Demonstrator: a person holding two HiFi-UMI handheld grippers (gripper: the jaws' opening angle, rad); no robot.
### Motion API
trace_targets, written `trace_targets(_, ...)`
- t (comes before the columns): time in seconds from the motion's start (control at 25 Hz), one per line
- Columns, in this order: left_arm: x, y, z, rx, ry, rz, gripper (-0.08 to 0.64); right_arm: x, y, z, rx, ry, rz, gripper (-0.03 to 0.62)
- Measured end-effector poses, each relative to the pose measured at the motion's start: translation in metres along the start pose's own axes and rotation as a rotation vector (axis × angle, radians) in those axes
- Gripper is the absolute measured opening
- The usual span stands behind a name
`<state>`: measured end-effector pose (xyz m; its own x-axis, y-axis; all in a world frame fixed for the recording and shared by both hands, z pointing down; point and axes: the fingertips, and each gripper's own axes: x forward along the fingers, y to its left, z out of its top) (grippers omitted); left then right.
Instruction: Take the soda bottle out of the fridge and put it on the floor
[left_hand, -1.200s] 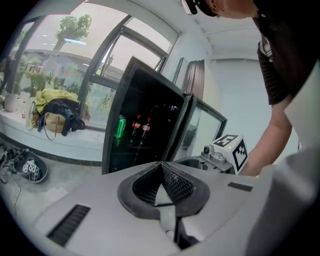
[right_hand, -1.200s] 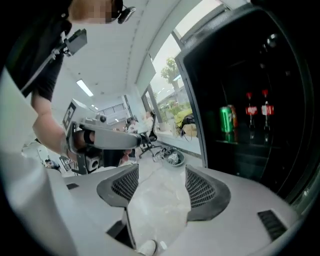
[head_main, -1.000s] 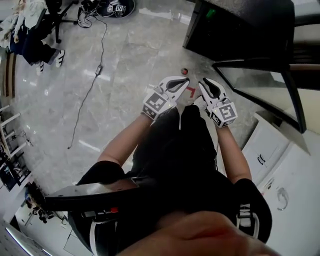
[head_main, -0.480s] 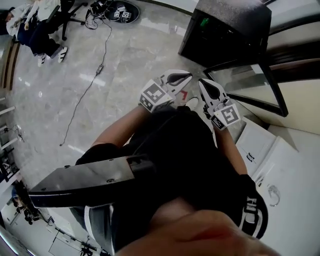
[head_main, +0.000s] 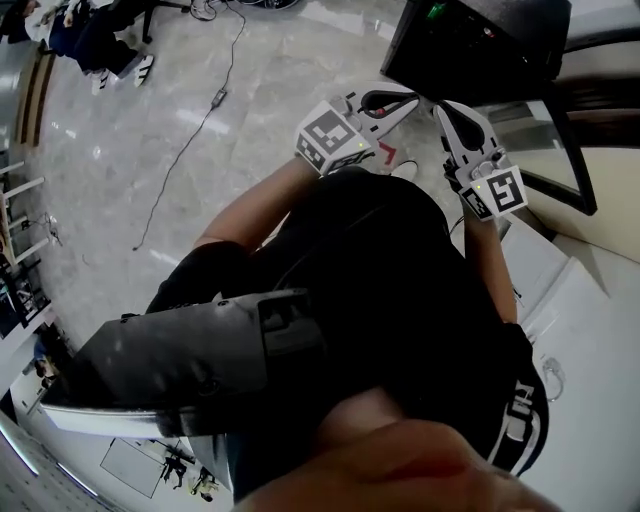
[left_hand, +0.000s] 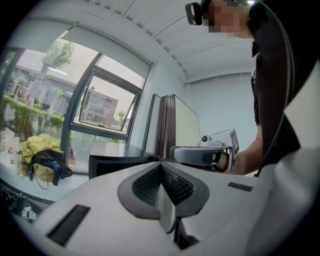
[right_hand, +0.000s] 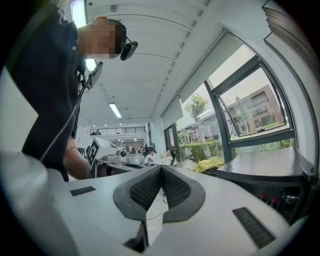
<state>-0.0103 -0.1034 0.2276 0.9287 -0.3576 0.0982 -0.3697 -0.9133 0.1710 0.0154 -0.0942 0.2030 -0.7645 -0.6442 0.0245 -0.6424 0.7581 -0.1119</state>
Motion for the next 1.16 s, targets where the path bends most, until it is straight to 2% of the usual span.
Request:
trace_targets(0.24,-0.005,0.0,0.009,-0.006,-0.014,0.011,0.0,0.004,0.007,0.006,-0.023,0.008,0.018,0.014)
trace_targets(1.16,0.009,0.009,0.004,0.007,0.0,0.046,0.0,-0.002,-0.019,-0.014,-0.003,0.048,0.001,0.014)
